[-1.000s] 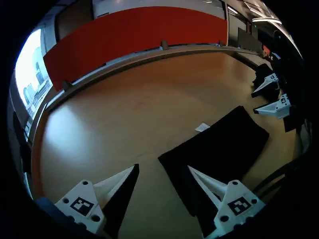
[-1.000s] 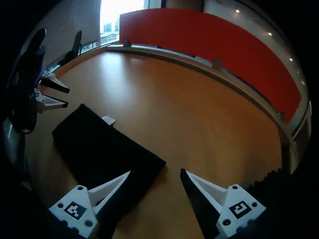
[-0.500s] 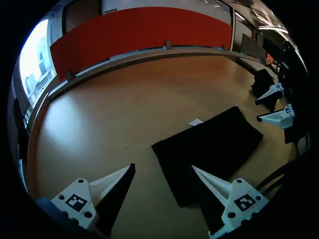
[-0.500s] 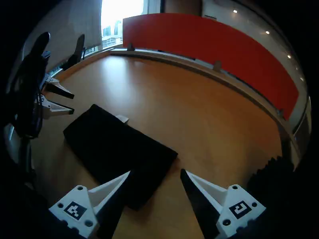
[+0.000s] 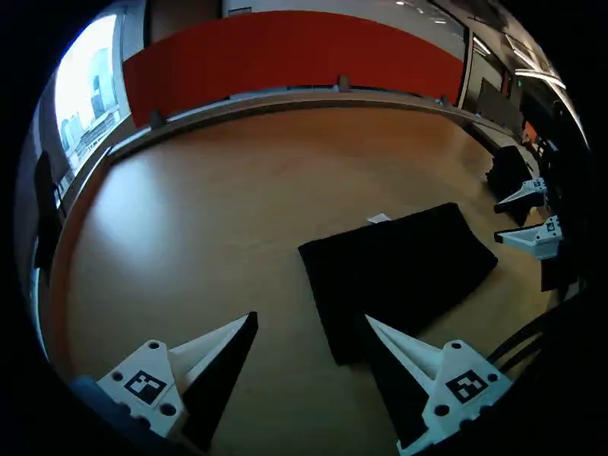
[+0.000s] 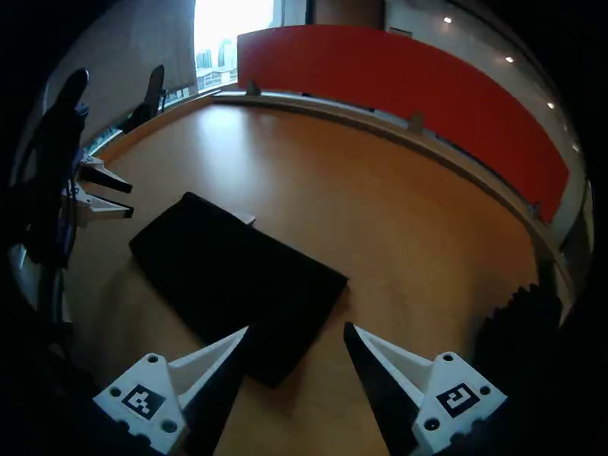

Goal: Fold towel

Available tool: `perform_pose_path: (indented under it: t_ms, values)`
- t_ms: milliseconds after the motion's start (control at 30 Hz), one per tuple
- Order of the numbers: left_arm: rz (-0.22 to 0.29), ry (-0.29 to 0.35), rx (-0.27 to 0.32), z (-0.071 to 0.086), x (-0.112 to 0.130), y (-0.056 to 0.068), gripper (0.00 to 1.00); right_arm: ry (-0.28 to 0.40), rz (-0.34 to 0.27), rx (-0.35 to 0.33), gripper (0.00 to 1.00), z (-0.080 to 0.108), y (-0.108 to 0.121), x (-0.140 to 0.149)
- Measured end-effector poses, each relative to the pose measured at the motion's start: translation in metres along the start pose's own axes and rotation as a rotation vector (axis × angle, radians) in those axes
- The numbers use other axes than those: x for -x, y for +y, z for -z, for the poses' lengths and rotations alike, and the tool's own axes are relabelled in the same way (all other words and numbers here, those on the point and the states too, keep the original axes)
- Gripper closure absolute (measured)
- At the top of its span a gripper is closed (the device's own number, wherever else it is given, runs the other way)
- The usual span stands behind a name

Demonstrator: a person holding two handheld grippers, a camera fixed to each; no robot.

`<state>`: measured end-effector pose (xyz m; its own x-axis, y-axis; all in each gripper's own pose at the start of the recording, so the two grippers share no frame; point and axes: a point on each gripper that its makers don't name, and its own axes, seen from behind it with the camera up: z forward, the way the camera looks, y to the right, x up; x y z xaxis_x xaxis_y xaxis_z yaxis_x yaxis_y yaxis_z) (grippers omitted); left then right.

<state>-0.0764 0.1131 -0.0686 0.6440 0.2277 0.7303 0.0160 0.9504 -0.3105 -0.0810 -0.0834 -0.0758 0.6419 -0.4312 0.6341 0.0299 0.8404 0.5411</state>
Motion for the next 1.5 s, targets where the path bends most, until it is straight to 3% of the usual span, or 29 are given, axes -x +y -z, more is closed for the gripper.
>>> perform_pose_path:
  t_ms: [433, 967, 1200, 1500]
  values:
    - [0.067, -0.007, -0.034, 0.022, 0.023, -0.005, 0.06, -0.008, 0.015, -0.011, 0.13, 0.006, -0.002, 0.007]
    - [0.148, -0.004, -0.101, 0.056, 0.046, -0.019, 0.06, -0.036, 0.085, -0.073, 0.13, 0.001, -0.012, 0.014]
    - [0.167, -0.004, -0.121, 0.064, 0.050, -0.024, 0.06, -0.048, 0.101, -0.092, 0.13, -0.002, -0.015, 0.019]
    - [0.186, -0.015, -0.126, 0.068, 0.058, -0.019, 0.06, -0.100, 0.119, -0.114, 0.15, -0.005, -0.016, 0.042]
